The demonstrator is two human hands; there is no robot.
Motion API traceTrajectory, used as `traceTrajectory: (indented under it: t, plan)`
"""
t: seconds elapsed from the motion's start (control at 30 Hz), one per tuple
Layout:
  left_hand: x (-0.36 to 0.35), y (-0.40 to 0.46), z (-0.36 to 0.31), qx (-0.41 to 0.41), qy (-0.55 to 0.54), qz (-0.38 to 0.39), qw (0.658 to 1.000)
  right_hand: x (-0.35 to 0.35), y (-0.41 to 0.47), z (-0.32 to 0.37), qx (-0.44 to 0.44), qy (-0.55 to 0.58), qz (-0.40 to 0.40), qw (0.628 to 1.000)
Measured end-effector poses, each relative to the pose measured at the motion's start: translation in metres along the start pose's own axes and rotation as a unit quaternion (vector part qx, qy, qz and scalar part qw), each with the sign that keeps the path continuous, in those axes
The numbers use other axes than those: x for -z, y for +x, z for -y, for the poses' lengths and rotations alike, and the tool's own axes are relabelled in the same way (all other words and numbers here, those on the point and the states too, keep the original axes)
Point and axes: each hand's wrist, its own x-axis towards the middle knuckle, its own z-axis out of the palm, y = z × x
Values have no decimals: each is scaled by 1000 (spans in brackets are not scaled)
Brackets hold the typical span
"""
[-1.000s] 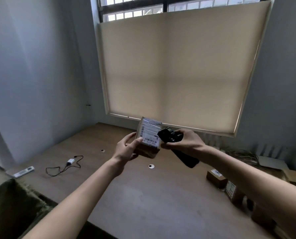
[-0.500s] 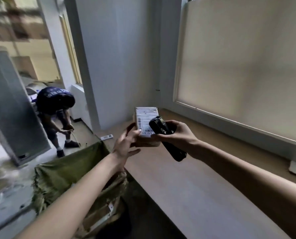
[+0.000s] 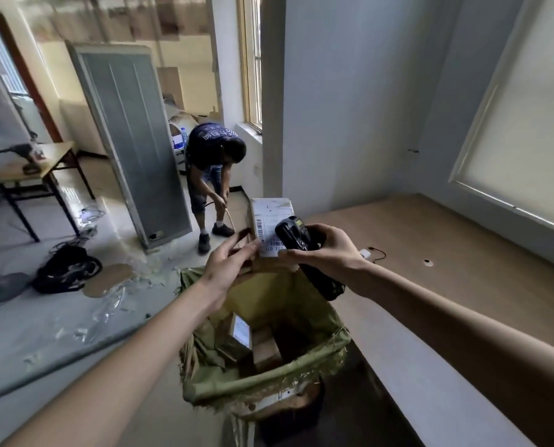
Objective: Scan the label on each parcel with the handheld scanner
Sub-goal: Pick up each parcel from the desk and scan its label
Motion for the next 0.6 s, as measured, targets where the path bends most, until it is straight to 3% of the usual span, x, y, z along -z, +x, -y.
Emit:
traceTrajectory:
  t: [0.33, 0.6]
  plan:
    - [58, 114, 68, 75, 15, -82, 994, -88, 144, -56, -19, -17, 102, 994]
    - [58, 204, 172, 166, 20, -69, 983, -132, 217, -166, -83, -46, 131, 987]
